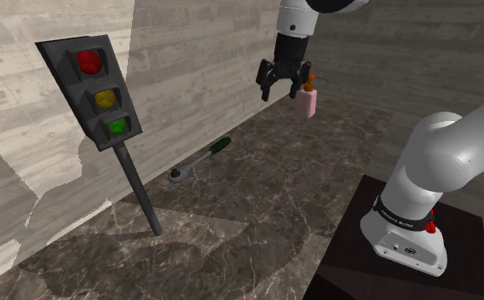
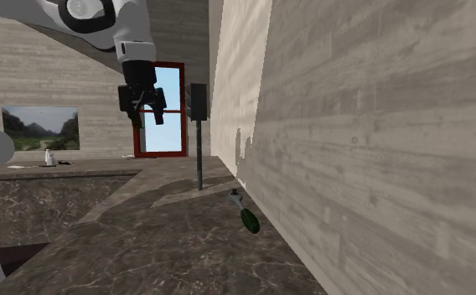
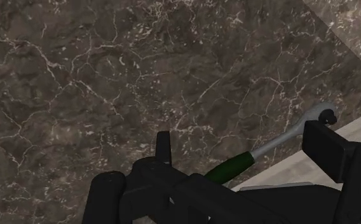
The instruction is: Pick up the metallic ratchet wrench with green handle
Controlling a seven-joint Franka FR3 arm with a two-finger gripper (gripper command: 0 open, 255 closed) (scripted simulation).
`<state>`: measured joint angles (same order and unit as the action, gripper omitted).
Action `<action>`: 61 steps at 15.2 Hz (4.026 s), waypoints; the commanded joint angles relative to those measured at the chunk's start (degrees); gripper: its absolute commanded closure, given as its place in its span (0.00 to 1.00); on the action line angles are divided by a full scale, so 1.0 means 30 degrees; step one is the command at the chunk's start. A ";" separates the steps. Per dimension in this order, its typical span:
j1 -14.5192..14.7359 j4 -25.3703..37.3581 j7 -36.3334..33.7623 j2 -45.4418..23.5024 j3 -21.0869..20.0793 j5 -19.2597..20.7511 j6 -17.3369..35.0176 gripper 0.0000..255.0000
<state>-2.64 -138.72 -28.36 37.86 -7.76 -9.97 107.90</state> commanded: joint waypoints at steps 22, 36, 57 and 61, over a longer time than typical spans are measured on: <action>-0.1829 0.8834 -2.2884 -1.7593 -0.5478 0.6018 0.6995 0.00; -0.0233 1.3377 -2.7807 -2.3699 -0.3461 0.7839 0.7806 0.00; -0.0444 1.3774 -2.7491 -2.2482 -0.3791 0.7337 0.6236 1.00; -0.0521 1.4074 -2.7349 -2.1973 -0.3921 0.7115 0.5450 1.00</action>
<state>-4.14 -96.84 -110.54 -28.45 -19.42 11.56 124.98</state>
